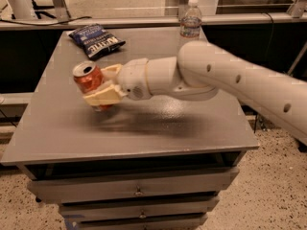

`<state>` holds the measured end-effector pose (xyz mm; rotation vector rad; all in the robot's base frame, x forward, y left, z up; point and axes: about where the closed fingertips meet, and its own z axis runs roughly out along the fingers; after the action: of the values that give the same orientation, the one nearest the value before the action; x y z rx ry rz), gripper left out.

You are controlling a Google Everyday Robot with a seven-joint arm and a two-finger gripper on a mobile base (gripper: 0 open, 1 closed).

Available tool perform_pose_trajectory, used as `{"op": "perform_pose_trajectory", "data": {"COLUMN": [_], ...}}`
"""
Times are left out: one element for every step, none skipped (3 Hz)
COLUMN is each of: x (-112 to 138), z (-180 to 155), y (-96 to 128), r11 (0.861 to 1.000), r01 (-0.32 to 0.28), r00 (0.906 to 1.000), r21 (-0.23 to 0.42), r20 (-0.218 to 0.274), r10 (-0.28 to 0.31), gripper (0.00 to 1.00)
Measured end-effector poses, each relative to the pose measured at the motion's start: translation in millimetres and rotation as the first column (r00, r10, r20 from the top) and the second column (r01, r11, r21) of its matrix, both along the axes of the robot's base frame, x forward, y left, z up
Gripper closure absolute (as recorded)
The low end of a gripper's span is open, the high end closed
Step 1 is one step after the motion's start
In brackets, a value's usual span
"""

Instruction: Knock coke can over

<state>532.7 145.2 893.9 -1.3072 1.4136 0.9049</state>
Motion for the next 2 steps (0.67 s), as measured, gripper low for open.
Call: {"op": "perform_pose_trajectory", "data": {"x": [9,22], "z": [28,37], "y": [-31,-62], "r11": [0.987,0.935], "r01": [-0.03,-0.05], "r00": [0.9989,0.9974], "r21": [-0.157,-0.351], "r20": [0.03,0.032], "r10": [0.035,0.065], "gripper": [1.0,1.0]}}
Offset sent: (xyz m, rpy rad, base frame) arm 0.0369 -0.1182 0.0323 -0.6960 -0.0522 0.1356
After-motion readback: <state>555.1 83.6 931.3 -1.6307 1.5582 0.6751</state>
